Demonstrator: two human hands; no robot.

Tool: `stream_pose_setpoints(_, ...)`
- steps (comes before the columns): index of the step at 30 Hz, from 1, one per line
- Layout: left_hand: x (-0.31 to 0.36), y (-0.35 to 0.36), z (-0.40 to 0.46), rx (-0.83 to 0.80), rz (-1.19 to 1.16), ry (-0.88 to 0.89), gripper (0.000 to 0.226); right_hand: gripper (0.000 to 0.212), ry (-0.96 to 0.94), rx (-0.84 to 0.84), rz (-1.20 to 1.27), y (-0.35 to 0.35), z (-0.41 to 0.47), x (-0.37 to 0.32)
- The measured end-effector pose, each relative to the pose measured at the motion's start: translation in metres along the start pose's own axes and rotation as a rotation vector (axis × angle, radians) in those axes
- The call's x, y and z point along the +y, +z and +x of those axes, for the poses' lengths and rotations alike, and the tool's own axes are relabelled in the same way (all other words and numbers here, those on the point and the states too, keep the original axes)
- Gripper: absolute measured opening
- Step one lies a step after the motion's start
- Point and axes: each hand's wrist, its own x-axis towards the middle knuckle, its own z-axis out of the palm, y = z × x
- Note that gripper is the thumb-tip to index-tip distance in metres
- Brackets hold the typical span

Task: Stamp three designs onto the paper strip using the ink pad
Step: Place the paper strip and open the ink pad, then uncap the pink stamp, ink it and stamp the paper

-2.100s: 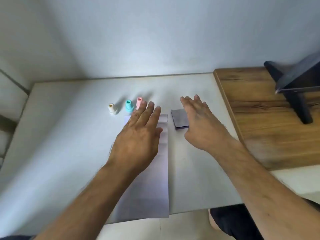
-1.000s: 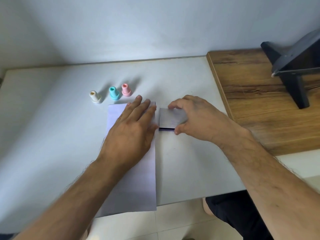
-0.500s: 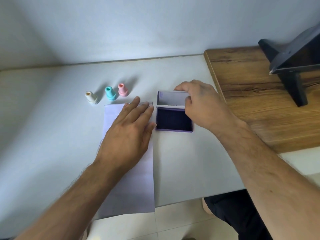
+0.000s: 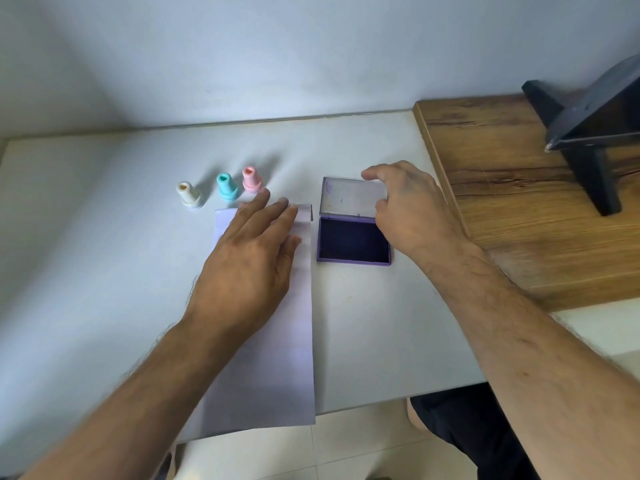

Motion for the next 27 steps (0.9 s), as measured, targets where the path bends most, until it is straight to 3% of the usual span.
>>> stream_pose_setpoints(11, -0.006, -0.006, -0.004, 0.029, -0.009, -0.018, 0.038, 0.051, 0.026, -0.035, 0.012, 0.003, -0.003, -0.001)
stream_pose_setpoints(18, -0.015, -0.015, -0.005, 0.073, -0.017, -0.034, 0.036, 0.042, 0.017, 0.046, 0.003, 0.002, 0.001, -0.006)
stream_pose_setpoints(27, -0.034, -0.026, -0.012, 0.168, -0.006, -0.13, 0.039, 0.031, -0.197, 0.129, 0.122, 0.018, 0.003, -0.065)
